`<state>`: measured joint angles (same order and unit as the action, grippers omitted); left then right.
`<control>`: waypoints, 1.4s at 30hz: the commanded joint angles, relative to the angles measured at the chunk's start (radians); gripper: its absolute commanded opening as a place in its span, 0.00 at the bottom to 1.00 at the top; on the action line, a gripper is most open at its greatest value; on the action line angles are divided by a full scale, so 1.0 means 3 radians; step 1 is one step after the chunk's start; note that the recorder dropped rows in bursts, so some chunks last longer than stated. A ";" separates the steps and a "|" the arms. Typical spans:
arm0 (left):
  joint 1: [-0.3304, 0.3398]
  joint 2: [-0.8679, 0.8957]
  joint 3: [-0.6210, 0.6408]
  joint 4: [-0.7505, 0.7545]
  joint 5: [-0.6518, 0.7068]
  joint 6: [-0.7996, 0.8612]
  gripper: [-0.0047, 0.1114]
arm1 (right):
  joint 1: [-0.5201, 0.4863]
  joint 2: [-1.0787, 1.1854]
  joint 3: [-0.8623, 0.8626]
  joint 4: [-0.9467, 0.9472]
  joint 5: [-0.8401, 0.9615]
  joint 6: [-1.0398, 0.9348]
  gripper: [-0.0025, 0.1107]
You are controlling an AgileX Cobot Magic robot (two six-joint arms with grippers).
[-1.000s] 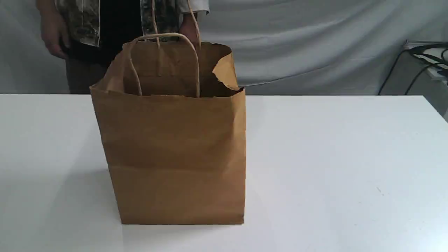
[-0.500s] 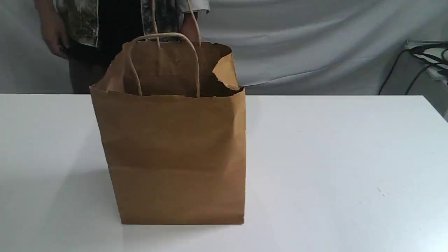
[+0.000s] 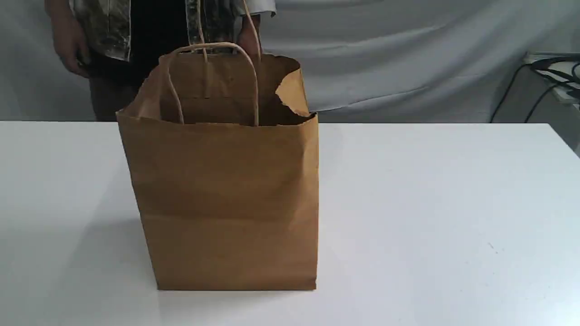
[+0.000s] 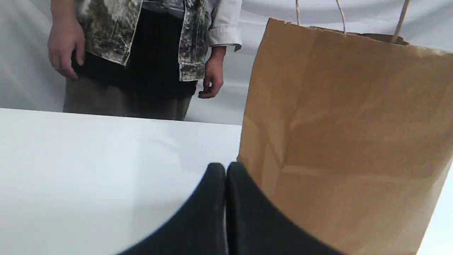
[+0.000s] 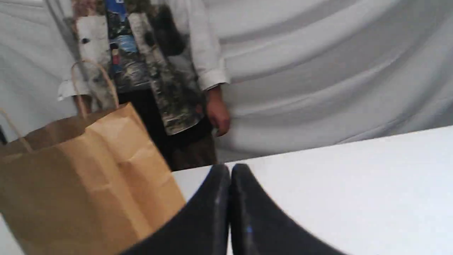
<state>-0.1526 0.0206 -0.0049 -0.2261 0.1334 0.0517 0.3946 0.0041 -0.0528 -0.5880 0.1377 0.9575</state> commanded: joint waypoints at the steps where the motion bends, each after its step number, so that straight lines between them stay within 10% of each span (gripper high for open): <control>1: 0.0008 0.0017 0.0016 0.0001 -0.0004 0.0030 0.04 | 0.0052 -0.0014 0.0176 0.0204 -0.0186 0.0276 0.02; 10: 0.0008 0.0017 0.0016 0.0001 -0.0004 0.0030 0.04 | 0.0090 -0.0014 0.0176 0.0350 0.0824 0.0110 0.02; 21: 0.0008 0.0017 0.0016 0.0001 -0.0004 0.0030 0.04 | 0.0090 -0.0014 0.0176 0.0969 0.0426 -0.0174 0.02; 31: 0.0008 0.0017 0.0016 0.0001 -0.0004 0.0030 0.04 | 0.0090 -0.0014 0.0176 0.3189 0.0685 -0.4881 0.02; 42: 0.0008 0.0017 0.0016 0.0001 -0.0004 0.0030 0.04 | 0.0084 -0.0014 0.0176 0.2756 0.0686 -0.4490 0.02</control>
<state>-0.1526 0.0206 -0.0049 -0.2261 0.1334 0.0555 0.4184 0.0023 -0.0030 0.2736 0.3507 -0.3981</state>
